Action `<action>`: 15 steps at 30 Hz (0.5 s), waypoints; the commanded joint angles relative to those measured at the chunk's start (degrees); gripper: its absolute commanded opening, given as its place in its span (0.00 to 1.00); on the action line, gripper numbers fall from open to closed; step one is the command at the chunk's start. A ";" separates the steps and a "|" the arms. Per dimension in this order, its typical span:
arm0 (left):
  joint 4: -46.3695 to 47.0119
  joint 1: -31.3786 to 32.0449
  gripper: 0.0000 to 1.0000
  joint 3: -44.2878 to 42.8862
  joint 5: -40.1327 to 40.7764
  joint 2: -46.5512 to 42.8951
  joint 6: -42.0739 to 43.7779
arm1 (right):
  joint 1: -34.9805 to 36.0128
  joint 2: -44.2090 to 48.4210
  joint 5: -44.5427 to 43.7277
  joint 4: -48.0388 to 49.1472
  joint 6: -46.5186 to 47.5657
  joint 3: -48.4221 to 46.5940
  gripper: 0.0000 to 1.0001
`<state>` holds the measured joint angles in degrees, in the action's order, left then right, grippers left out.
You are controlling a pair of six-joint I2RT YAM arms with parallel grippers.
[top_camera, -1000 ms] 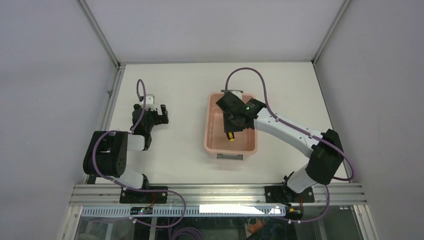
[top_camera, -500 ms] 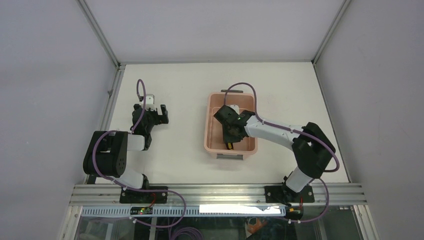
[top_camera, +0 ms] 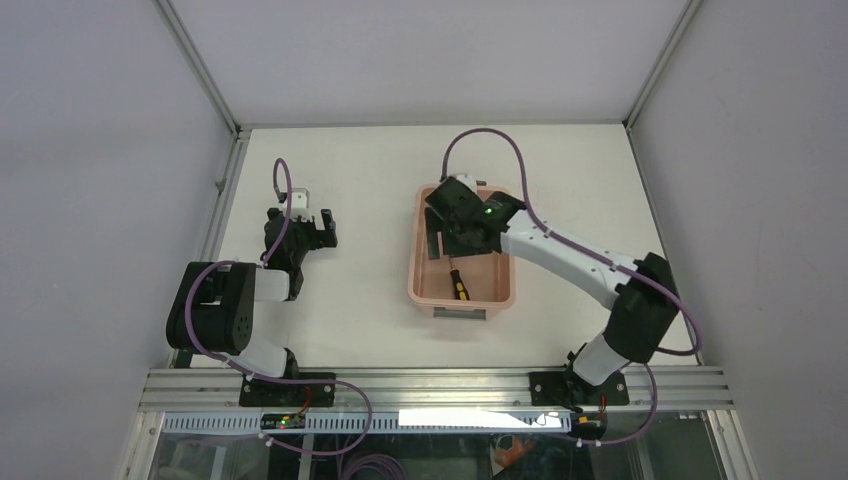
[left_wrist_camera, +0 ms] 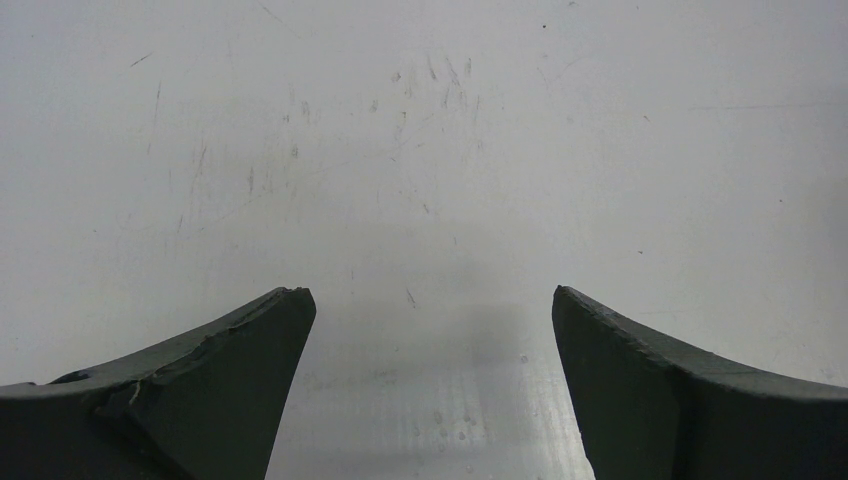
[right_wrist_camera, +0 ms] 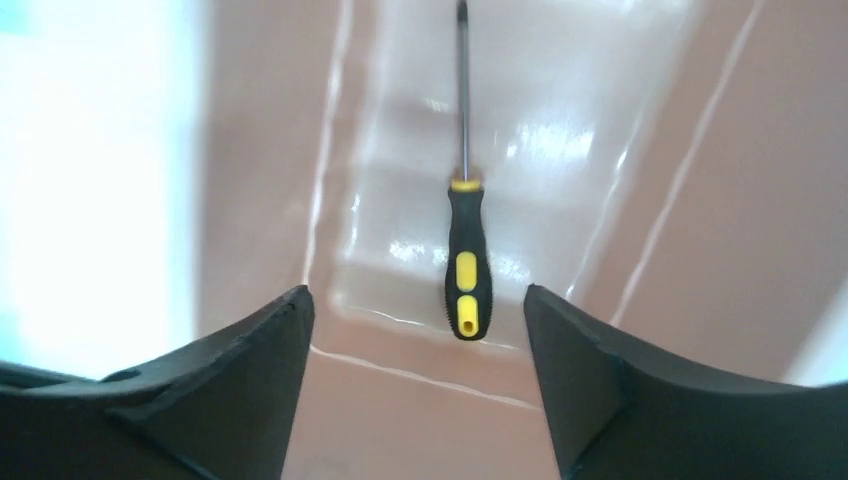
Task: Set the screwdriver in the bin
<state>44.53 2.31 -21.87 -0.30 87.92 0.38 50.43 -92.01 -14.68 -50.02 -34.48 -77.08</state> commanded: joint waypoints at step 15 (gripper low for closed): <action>1.52 0.47 0.99 -0.10 -0.30 -1.54 -0.91 | -45.48 15.08 -2.42 -6.29 22.13 -7.89 0.99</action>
<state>44.53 2.31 -21.87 -0.30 87.92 0.38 14.15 -81.36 -20.49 -56.31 -17.21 -87.24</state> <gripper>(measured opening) 0.992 0.991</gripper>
